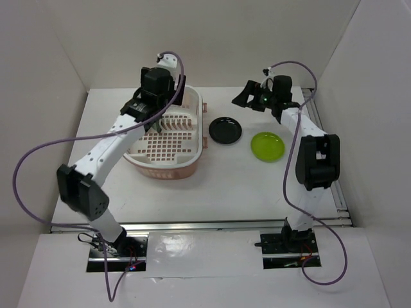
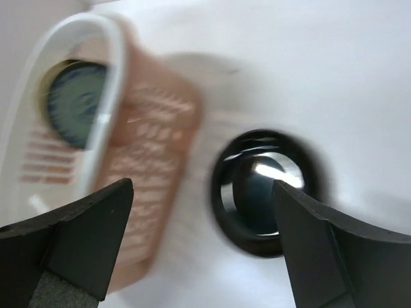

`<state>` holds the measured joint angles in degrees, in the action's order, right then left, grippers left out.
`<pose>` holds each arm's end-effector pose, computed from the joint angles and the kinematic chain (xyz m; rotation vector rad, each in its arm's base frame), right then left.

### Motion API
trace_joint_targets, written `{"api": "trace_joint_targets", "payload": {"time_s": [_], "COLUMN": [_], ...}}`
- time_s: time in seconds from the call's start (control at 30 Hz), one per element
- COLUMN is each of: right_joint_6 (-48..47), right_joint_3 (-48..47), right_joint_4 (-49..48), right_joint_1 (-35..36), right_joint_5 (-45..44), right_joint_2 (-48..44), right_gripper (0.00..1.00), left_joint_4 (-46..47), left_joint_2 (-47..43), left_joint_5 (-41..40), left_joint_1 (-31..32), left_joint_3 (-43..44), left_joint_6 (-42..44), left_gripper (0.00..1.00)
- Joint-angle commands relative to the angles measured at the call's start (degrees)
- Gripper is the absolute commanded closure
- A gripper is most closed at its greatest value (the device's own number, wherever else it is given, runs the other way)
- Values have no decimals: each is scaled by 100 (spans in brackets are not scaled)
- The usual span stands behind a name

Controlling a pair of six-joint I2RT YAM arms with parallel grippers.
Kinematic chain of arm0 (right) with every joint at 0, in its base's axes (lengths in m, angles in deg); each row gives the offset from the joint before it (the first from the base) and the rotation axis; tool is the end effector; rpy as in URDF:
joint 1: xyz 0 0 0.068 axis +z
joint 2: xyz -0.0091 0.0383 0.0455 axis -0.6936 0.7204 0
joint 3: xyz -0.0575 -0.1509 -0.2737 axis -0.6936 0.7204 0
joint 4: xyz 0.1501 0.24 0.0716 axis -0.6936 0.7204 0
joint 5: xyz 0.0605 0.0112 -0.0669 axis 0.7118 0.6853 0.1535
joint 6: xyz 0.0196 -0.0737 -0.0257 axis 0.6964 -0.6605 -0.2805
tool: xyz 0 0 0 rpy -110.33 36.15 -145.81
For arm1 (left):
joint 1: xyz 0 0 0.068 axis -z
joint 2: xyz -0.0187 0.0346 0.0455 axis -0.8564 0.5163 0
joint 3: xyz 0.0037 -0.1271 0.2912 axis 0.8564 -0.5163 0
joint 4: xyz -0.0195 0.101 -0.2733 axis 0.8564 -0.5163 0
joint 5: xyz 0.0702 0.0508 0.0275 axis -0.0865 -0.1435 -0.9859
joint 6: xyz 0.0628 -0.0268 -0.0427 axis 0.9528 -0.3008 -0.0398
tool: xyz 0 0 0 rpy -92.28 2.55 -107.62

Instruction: Load the plates into the dish rack

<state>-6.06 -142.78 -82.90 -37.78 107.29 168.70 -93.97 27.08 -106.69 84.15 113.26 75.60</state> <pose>0.5011 0.0927 0.3009 -0.1011 2.0283 0.9067 0.4338 -0.1655 0.4393 0.0028 1.8350 0.1590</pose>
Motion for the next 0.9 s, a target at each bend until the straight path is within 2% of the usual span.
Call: {"api": "trace_joint_targets", "payload": {"time_s": [0.0,0.03,0.2,0.33,0.57,0.67,0.8,0.87], "right_joint_6": [-865,-955,-1017,-1017,-1070,-1009,-1061,-1061], "right_joint_3": [-742,-1048,-1306,-1517,-1570,-1360,-1254,-1114], "right_joint_4": [853,969,970,970,1102,989,1076,1129], "right_joint_1": [-322,-323,-516,-516,-455,-455,-332,-279], "right_joint_5": [41,41,339,480,261,340,279,226], "right_joint_2": [744,887,1475,1881,2207,2259,2312,2312], "right_gripper": [5,5,7,13,21,31,31,35], "left_joint_4": [-141,-212,-431,-432,-783,-784,-836,-897], "left_joint_2": [-856,-988,-1550,-1841,-1894,-1947,-2009,-2009], "left_joint_5": [1275,1460,2417,2893,3114,3272,3351,3211], "left_joint_1": [61,61,8,8,8,8,8,8], "left_joint_3": [-237,-238,-238,-360,-185,-133,-185,-185], "left_joint_6": [-375,-437,-788,-973,-1158,-1281,-1281,-1281], "left_gripper": [0,0,0,0,0,0,0,0]}}
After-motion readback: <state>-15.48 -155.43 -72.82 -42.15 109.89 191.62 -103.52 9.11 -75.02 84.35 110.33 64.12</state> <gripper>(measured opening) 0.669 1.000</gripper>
